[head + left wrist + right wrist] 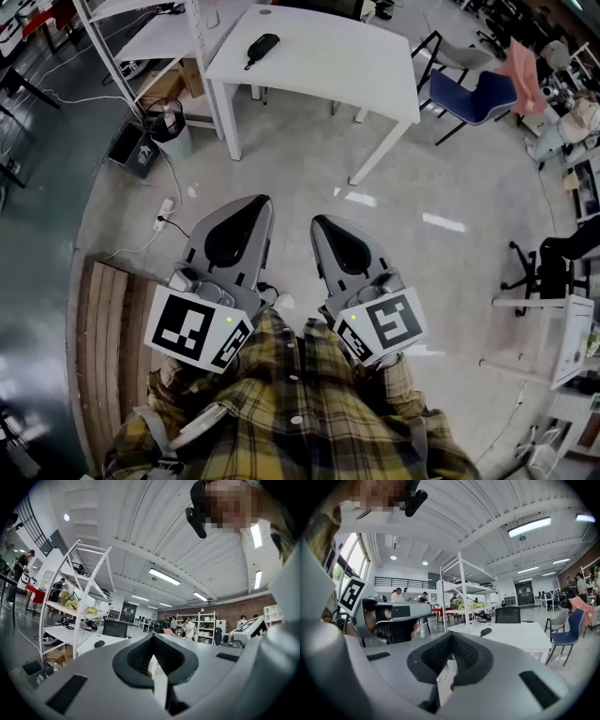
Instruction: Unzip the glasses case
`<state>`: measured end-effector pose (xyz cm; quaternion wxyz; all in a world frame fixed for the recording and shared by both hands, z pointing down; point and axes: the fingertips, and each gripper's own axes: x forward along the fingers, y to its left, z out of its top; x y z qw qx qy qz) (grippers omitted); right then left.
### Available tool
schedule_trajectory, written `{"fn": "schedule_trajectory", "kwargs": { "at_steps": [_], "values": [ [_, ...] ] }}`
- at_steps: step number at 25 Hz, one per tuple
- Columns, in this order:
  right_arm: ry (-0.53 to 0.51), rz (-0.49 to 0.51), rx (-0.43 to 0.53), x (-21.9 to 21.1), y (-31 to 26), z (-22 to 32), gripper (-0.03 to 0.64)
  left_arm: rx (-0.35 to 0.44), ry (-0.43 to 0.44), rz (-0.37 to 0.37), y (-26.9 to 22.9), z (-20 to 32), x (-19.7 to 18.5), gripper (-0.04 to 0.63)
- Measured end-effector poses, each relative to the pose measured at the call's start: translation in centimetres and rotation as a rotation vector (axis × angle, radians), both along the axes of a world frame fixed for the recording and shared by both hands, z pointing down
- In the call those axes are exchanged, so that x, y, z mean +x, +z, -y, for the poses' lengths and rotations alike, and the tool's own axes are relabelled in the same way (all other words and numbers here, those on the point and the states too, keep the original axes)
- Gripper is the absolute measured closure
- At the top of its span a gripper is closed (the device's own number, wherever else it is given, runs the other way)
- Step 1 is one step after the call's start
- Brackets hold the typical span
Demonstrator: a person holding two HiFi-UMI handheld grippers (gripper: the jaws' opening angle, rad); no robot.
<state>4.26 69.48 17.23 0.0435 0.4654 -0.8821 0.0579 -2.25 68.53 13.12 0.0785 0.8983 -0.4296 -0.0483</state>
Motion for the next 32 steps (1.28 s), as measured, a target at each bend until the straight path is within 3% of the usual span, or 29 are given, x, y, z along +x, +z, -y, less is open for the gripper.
{"fn": "schedule_trajectory", "kwargs": {
  "at_steps": [8, 22, 32],
  "values": [
    [-0.004, 0.003, -0.02, -1.4, 1.5, 5.1, 0.618, -0.008, -0.001, 0.009, 1.2, 4.8, -1.2, 0.588],
    [0.078, -0.015, -0.022, -7.9, 1.0, 25.4, 0.618, -0.02, 0.094, 0.013, 1.1, 25.0, -7.3, 0.588],
    [0.156, -0.005, -0.04, -11.6, 1.5, 33.4, 0.618, -0.05, 0.141, 0.028, 2.3, 33.0, -11.7, 0.588]
  ]
}}
